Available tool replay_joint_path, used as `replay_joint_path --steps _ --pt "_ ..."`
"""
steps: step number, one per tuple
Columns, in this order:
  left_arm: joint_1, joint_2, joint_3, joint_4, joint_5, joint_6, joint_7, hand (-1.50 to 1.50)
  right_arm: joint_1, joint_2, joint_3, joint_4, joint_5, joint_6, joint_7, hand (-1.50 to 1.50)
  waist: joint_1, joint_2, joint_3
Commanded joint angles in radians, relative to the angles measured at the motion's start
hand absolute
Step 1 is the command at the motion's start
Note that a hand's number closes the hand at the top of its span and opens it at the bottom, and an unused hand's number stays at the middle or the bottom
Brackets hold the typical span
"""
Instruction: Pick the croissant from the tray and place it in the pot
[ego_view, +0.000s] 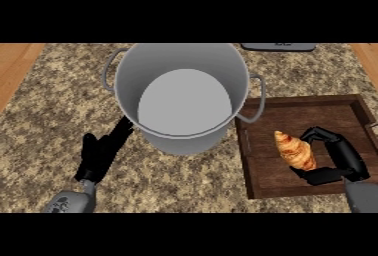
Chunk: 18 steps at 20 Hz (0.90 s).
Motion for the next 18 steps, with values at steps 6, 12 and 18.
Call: replay_joint_path --steps 6,12,18 --pt "-0.003 0.018 0.051 0.087 -0.02 -0.029 -0.074 0.0 -0.131 0.046 0.048 -0.073 0.092 -0.089 0.034 1.5 -0.023 0.0 0.012" --pt "-0.049 0.026 0.088 0.015 0.028 -0.053 0.025 0.0 -0.122 -0.027 0.034 -0.295 0.11 -0.083 0.169 1.5 -0.031 -0.002 0.012" --pt "-0.002 -0.006 0.05 -0.006 -0.023 -0.029 0.024 0.0 -0.213 0.044 0.129 -0.465 0.22 -0.123 0.469 1.5 -0.022 -0.002 0.012"
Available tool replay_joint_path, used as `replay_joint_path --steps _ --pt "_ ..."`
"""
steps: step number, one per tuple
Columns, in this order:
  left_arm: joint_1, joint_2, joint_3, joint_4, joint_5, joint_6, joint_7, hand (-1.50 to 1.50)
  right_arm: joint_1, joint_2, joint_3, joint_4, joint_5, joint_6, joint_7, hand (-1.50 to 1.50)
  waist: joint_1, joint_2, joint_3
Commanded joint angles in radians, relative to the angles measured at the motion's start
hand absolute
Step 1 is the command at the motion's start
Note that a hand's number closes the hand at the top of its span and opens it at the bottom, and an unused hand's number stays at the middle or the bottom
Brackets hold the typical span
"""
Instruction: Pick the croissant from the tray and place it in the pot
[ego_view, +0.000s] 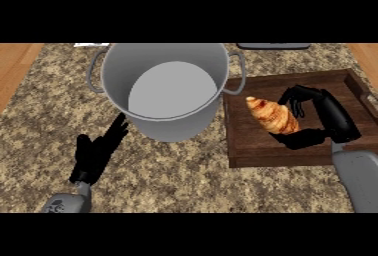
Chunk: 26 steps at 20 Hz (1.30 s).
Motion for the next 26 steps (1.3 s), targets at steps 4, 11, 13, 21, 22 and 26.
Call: replay_joint_path --steps 4,11,13,21,22,26 --pt "0.055 0.034 0.017 -0.026 0.015 -0.055 -0.025 0.0 -0.182 0.075 0.1 -0.143 0.104 0.001 0.322 1.5 0.011 0.0 0.0" --pt "0.009 -0.018 -0.021 -0.005 -0.029 -0.027 -0.006 0.0 -0.415 0.158 0.183 0.069 0.237 0.028 0.451 1.5 0.02 0.005 0.0" --pt "0.037 -0.01 0.002 -0.012 -0.005 -0.041 -0.029 0.0 -0.448 0.131 0.201 0.101 0.273 0.07 0.458 1.5 0.02 0.005 0.0" --pt "-0.009 -0.029 -0.002 0.026 -0.029 -0.034 -0.039 0.0 -0.61 0.248 0.331 0.3 0.504 -0.002 0.559 1.5 0.027 0.008 0.0" --pt "-0.018 -0.036 -0.006 0.005 -0.031 -0.013 0.02 0.0 -0.565 0.283 0.41 0.31 0.586 -0.055 0.592 1.5 0.034 0.008 0.0" --pt "0.006 -0.017 0.0 0.003 -0.018 -0.049 -0.012 0.0 -0.637 0.286 0.437 0.446 0.651 -0.008 0.611 1.5 0.042 0.012 0.0"
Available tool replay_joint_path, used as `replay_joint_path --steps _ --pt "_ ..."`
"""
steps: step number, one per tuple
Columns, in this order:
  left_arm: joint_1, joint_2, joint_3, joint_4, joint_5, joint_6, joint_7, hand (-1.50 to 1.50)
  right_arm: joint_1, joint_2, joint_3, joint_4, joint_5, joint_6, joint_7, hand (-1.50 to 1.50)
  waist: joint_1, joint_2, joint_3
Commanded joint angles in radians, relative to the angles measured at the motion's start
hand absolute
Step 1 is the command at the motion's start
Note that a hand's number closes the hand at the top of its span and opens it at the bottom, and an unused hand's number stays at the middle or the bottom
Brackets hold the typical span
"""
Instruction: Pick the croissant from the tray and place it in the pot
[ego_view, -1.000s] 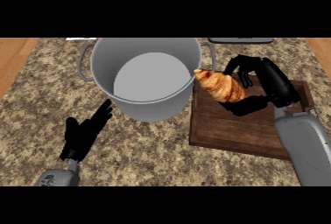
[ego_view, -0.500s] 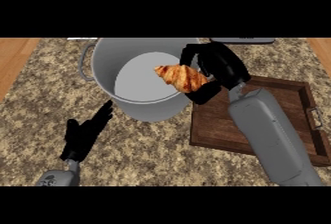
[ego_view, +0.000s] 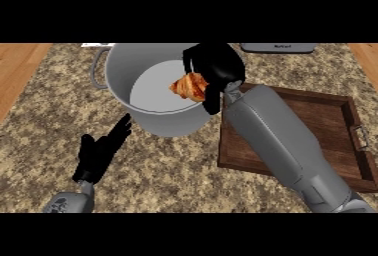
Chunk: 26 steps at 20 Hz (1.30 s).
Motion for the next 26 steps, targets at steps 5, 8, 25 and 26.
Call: replay_joint_path --steps 5,8,25,26 --pt "-0.025 -0.005 -0.008 -0.016 -0.013 0.007 0.018 0.0 -0.055 0.107 0.041 0.268 0.034 0.192 0.189 1.5 0.019 0.03 0.0" --pt "-0.049 -0.02 -0.011 -0.022 -0.001 0.002 0.031 0.0 -0.07 0.108 0.032 0.337 0.001 0.226 0.232 -1.5 0.033 0.036 0.0" --pt "-0.04 0.002 -0.001 -0.023 0.005 -0.027 0.039 0.0 -0.022 0.111 -0.203 0.172 -0.531 -0.508 -0.002 -1.5 0.035 0.034 0.003" --pt "0.017 0.008 -0.003 -0.036 0.001 -0.028 0.006 0.0 -0.022 0.111 -0.212 0.16 -0.528 -0.535 -0.004 -1.5 0.027 0.029 0.002"
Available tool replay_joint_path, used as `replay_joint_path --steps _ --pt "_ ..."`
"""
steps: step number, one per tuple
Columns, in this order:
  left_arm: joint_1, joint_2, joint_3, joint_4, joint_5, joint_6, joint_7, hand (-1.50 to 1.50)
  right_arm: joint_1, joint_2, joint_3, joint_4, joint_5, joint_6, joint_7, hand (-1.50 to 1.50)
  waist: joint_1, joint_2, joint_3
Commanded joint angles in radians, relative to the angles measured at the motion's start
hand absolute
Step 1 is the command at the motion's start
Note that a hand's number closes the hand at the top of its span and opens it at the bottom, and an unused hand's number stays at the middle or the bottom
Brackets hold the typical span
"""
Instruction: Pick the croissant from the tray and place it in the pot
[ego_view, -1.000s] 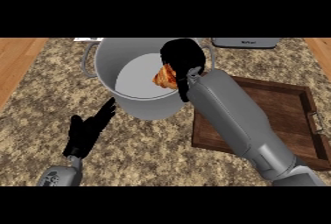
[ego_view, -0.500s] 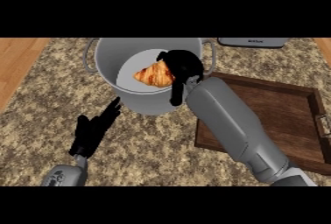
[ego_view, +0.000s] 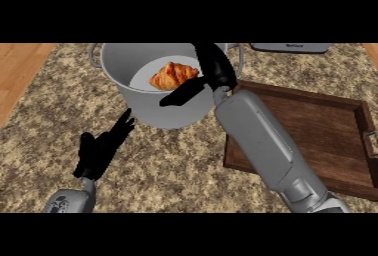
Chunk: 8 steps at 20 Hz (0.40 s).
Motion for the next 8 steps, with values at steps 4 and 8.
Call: replay_joint_path --steps 4,8 --pt "0.057 -0.003 0.006 -0.01 0.0 0.01 0.0 0.0 0.03 -0.018 -0.157 -0.017 -0.118 -0.181 -0.129 -1.5 -0.049 -0.001 -0.001" --pt "-0.02 0.004 0.046 0.028 0.013 0.014 0.031 0.0 0.014 -0.094 -0.268 -0.012 -0.225 -0.088 -0.217 -1.5 -0.063 -0.001 -0.002"
